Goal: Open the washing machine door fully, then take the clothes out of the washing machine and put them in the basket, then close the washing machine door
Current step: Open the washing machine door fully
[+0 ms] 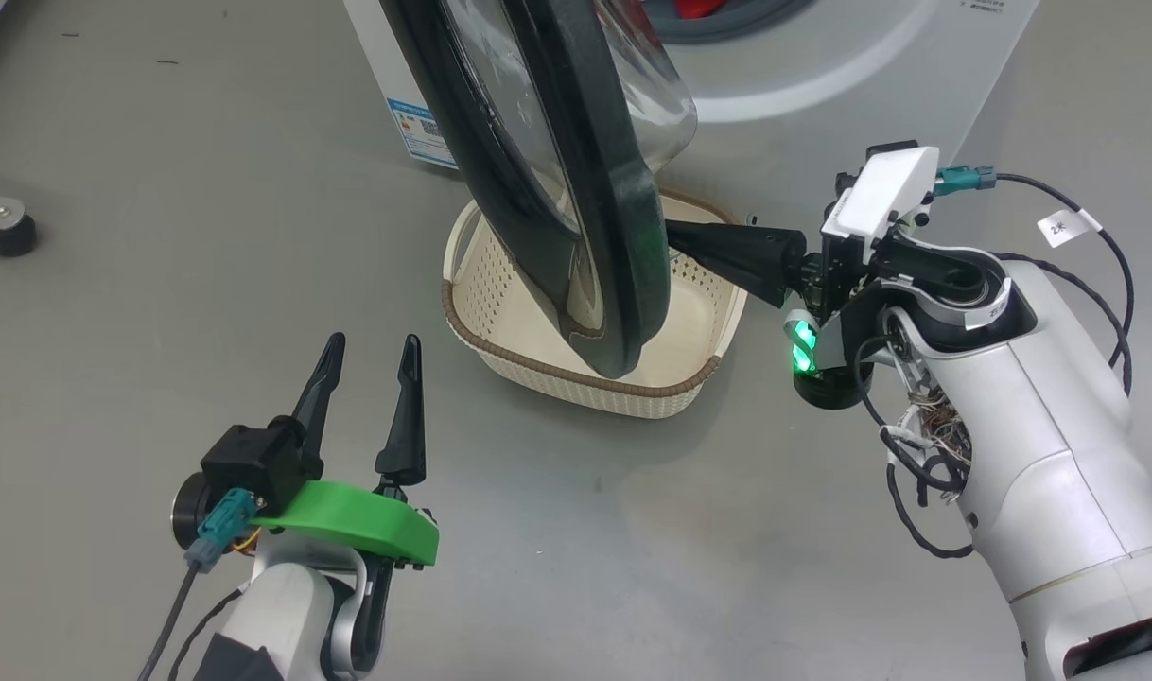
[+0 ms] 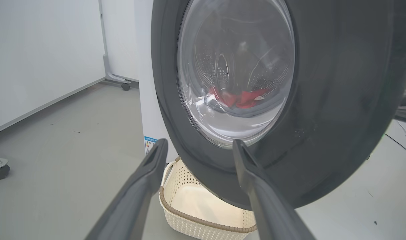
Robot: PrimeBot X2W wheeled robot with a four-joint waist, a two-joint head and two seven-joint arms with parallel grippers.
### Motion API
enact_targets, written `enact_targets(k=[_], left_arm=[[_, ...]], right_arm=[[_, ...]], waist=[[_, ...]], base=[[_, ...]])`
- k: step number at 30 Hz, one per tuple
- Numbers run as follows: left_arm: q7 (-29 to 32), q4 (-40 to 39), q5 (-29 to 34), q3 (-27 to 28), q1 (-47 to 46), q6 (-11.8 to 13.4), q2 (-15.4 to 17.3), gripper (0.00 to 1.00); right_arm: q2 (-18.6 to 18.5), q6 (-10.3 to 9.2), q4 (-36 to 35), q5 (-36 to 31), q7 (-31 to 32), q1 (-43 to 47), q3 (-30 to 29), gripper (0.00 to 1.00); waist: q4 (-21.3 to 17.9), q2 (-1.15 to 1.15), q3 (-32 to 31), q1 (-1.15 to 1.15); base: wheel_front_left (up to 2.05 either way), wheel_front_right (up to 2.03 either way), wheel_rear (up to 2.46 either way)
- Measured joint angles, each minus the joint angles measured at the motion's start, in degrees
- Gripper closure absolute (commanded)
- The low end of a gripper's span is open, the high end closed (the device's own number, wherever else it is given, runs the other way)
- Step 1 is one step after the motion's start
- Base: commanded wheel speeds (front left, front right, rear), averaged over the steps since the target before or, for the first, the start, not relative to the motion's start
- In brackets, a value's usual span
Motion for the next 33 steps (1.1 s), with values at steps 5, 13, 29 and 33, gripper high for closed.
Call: enact_targets(k=[5, 13, 29, 33], left_arm=[[0.0, 0.0, 0.0, -0.1, 0.5, 0.0, 0.0, 0.0], [0.0, -0.2, 0.0, -0.3, 0.7, 0.0, 0.0, 0.0], [0.0, -0.7, 0.0, -1.2, 0.7, 0.0, 0.0, 0.0], [0.0, -0.9, 0.0, -1.2, 0.7, 0.0, 0.0, 0.0]], right_arm=[[0.0, -0.04, -1.8, 2.3, -1.1, 0.7, 3.6, 1.0], [0.0, -0.05, -4.2, 5.1, -3.8, 1.4, 8.3, 1.0], [-0.1, -0.68, -8.2, 10.3, -9.2, 1.6, 16.5, 1.0], [-0.1, -0.82, -8.6, 10.6, -10.3, 1.6, 17.7, 1.0]], waist=[[0.3, 0.0, 0.0, 0.0], [0.8, 0.0, 0.2, 0.0], [2.2, 0.0, 1.2, 0.0], [2.4, 0.0, 1.5, 0.0]], base=[[0.0, 0.0, 0.0], [0.0, 0.0, 0.0], [0.0, 0.0, 0.0], [0.0, 0.0, 0.0]])
